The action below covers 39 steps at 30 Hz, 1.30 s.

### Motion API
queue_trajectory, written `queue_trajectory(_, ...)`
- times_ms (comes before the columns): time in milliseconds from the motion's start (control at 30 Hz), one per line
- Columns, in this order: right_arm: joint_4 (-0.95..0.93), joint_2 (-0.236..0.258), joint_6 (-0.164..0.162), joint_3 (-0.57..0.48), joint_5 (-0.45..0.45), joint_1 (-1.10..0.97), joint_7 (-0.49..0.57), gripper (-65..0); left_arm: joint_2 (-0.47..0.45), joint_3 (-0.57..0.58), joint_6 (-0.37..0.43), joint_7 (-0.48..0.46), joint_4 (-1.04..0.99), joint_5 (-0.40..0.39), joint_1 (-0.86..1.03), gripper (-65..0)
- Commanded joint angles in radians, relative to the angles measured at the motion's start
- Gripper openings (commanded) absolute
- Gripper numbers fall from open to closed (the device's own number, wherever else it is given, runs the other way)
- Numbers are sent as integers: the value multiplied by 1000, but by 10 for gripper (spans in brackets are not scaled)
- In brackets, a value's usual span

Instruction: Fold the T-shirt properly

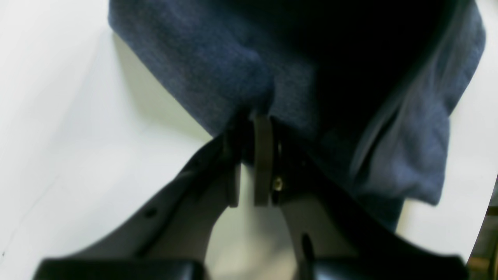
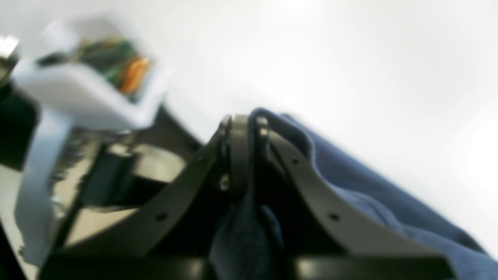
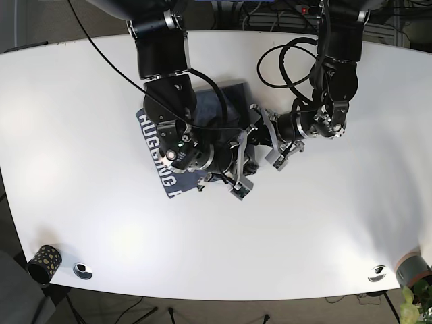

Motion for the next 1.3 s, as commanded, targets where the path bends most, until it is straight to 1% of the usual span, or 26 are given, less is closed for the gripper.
queue_trajectory(0,-34,-8,6,-3,20,27,29,-650,0,0,-4,-1,14,-1,-24,-608)
queue_trajectory(100,-77,-8,6,-3,20,29,75,-637,0,-3,-4,-1,14,-2,-27,-608)
queue_trajectory(133,-84,-8,6,-3,20,29,88,-610,0,-3,-4,-1,16,-2,-27,-608)
queue_trajectory(233,-89,-8,6,-1,20,29,98,-488,0,-4,-4,-1,17,-2,-27,-608)
queue_trajectory(267,-84,-8,6,1,20,29,101,-420,0,-6,-4,-1,22,-2,-27,-610)
queue_trajectory(300,-84,-8,6,1,20,29,101,-374,0,-7,-4,-1,32,-2,-27,-610)
queue_trajectory(367,-81,-8,6,1,20,29,101,-312,0,-7,-4,-1,54,-2,-24,-610)
queue_trajectory(400,-74,-8,6,1,20,29,101,-301,0,-9,-4,-1,69,-2,-23,-611)
queue_trajectory(467,-44,-8,6,1,20,29,101,-301,-4,-15,-4,2,97,-2,-21,-611)
queue_trajectory(567,3,-8,6,1,22,29,101,-301,-8,-61,-4,7,146,-2,-4,-611)
queue_trajectory(633,51,-8,6,1,22,29,97,-301,-33,-110,-4,7,183,-2,20,-611)
queue_trajectory(733,107,-8,6,4,31,27,94,-301,-66,-147,-4,7,212,-2,29,-611)
queue_trajectory(800,135,-6,6,40,60,23,78,-301,-96,-168,-4,7,227,-2,31,-610)
queue_trajectory(900,158,0,6,140,120,17,19,-301,-132,-187,-4,7,243,-1,31,-610)
queue_trajectory(1033,189,43,6,249,221,12,-46,-301,-157,-187,-4,8,269,-1,22,-608)
queue_trajectory(1100,196,76,6,294,270,1,-87,-301,-158,-179,-4,8,299,2,11,-608)
queue_trajectory(1167,200,107,6,327,305,-22,-100,-301,-157,-139,-4,16,322,4,-17,-608)
queue_trajectory(1267,200,150,6,361,333,-49,-100,-301,-145,-69,-4,42,335,-1,-57,-608)
